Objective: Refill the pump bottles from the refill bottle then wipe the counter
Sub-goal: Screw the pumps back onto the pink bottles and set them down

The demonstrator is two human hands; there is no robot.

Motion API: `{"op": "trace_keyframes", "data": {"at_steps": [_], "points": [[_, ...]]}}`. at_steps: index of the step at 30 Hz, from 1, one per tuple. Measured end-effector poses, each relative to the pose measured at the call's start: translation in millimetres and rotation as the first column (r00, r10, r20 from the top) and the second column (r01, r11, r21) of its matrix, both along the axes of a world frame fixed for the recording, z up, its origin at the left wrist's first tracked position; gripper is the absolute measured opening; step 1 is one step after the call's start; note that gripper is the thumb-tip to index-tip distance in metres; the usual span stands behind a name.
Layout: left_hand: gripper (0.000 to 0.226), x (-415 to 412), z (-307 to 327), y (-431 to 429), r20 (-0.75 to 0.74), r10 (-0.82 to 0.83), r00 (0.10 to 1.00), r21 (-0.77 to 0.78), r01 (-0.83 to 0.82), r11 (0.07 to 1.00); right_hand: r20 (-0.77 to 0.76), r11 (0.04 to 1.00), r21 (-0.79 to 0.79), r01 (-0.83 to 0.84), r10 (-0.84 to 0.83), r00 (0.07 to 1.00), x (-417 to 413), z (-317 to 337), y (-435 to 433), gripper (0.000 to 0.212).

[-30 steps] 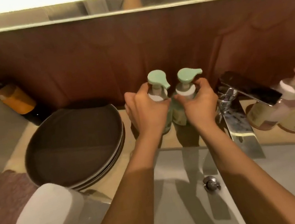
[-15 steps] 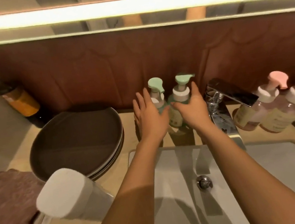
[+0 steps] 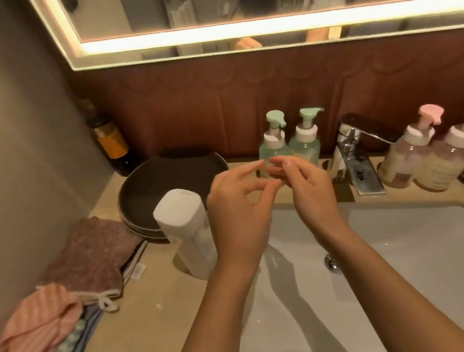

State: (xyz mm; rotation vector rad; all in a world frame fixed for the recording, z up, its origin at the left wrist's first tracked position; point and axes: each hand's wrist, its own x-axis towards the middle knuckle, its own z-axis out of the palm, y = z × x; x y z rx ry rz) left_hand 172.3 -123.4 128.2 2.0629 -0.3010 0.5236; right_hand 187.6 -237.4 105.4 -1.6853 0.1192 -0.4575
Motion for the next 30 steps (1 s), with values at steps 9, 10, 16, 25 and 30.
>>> {"op": "trace_keyframes", "data": {"at_steps": [9,10,16,25,30], "points": [[0.036,-40,15,72,0.03,0.27,0.962,-0.111,-0.265,0.958,-0.131,0.968,-0.108,-0.228,0.214,0.968,-31,-7,66,0.033],[0.046,-39,10,76,-0.04,0.266,0.963,-0.118,-0.269,0.956,-0.165,0.96,-0.132,-0.246,0.224,0.961,-31,-8,73,0.04],[0.088,-31,-29,90,-0.261,0.219,0.94,-0.127,-0.258,0.958,-0.245,0.901,-0.178,-0.396,0.35,0.904,-29,-32,103,0.078],[0.103,-14,-82,81,-0.488,0.198,0.85,-0.196,-0.328,0.924,-0.429,0.848,-0.123,-0.515,0.423,0.799,-26,-66,105,0.091],[0.08,3,-92,74,-0.456,0.226,0.861,-0.143,-0.322,0.936,-0.432,0.863,-0.107,-0.494,0.407,0.805,-24,-75,100,0.076]]}}
